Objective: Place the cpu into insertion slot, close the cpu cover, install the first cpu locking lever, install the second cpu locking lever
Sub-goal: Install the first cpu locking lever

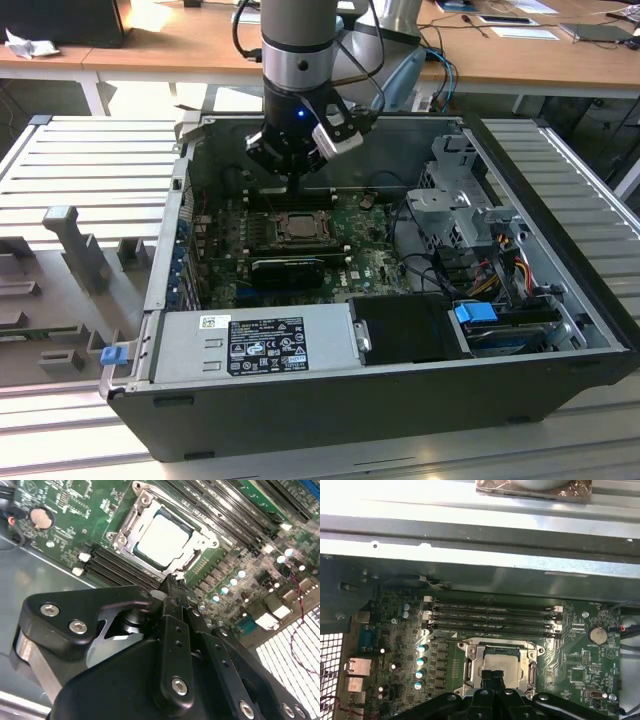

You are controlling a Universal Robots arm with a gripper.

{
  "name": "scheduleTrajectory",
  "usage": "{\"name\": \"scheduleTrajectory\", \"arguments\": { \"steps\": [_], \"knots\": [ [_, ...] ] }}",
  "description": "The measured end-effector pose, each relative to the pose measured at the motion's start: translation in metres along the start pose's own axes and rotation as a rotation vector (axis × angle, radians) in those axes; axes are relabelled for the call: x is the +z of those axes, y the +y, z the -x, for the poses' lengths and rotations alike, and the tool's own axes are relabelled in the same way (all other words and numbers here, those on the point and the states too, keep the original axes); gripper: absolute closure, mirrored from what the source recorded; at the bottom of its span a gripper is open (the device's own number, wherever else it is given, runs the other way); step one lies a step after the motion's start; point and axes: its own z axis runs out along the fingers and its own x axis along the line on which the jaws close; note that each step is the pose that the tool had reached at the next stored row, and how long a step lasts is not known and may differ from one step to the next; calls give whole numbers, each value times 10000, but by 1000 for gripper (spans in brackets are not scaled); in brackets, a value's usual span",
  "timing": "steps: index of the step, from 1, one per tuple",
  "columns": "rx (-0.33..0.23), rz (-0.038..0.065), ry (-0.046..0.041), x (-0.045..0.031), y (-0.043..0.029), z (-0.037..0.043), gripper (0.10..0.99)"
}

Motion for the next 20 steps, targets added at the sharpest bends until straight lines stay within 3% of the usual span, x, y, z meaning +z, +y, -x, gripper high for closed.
{"name": "scheduleTrajectory", "arguments": {
  "steps": [3, 7, 11, 20],
  "knots": [
    [1, -3, -2, -2, 11, -148, 980],
    [26, -325, 41, 21, 14, -185, 980],
    [168, -330, 64, 33, 16, -222, 980],
    [229, -317, 66, 49, 39, -490, 980]
  ]
}}
